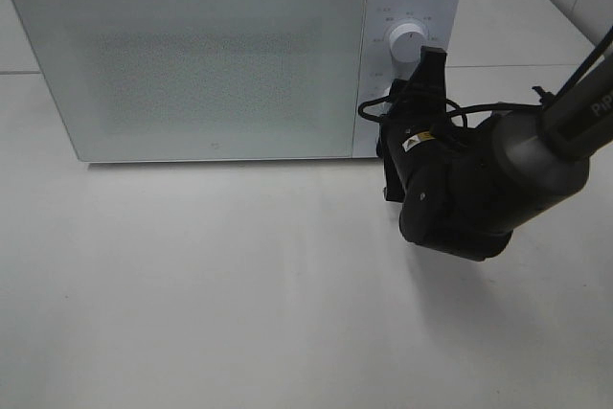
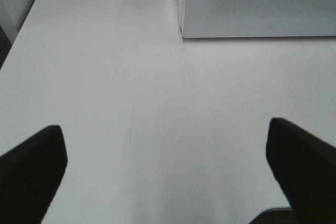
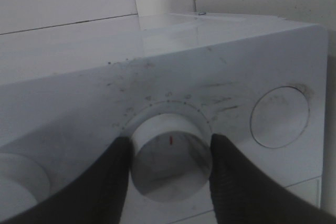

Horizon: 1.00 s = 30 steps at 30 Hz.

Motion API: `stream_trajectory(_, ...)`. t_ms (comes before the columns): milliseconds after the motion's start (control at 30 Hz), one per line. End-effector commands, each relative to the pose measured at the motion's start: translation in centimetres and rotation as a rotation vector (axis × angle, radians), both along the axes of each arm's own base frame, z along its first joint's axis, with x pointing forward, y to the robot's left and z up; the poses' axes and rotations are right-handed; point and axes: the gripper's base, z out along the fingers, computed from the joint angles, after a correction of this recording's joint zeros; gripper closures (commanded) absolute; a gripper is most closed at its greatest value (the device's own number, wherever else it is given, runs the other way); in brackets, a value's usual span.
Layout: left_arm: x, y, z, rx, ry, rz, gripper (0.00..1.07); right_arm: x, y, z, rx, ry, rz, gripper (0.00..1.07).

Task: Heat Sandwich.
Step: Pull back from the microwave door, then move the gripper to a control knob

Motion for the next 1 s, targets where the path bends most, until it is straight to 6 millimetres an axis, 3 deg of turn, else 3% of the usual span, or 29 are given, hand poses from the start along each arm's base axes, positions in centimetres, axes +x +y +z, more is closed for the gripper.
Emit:
stream_trajectory(33,-0.21,0.01,0.03,-0.004,-0.029,-0.004,0.09,0.66,0.75,0.97,-0.034,-0.066,0.084,0.9)
stream_trajectory(233,-0.21,0.01,0.03,-0.004,-0.029,-0.004,0.09,0.67,0.74,1.01,-0.035,-0.071,0.083,0.79)
stream_trajectory(333,-0.21,0.01,0.03,-0.004,-0.029,-0.004,0.09,0.67,0.73,1.02,-0.034,-0.072,0.082,0.63)
stream_trajectory(433,-0.21,0.01,0.03,-0.004,-0.029,-0.004,0.09,0.67,0.72,1.02,-0.037,-0.071,0.081,0.53)
stream_trajectory(467,-0.21,0.01,0.03,-0.004,-0.029,-0.004,0.09,0.67,0.71,1.02,-0.044,-0.071,0.082,0.45)
stream_trajectory(500,-0.21,0.01,0.03,-0.004,-0.029,-0.004,0.09,0.67,0.71,1.02,-0.044,-0.071,0.082,0.45)
stream_trajectory(633,-0.21,0.01,0.03,-0.004,-0.029,-0.004,0.09,0.68,0.71,1.02,-0.065,-0.072,0.086,0.27)
stream_trajectory(1000,-0.21,0.01,0.03,-0.004,-0.029,-0.004,0.09,0.5,0.73,1.37,-0.09,-0.101,0.108,0.31)
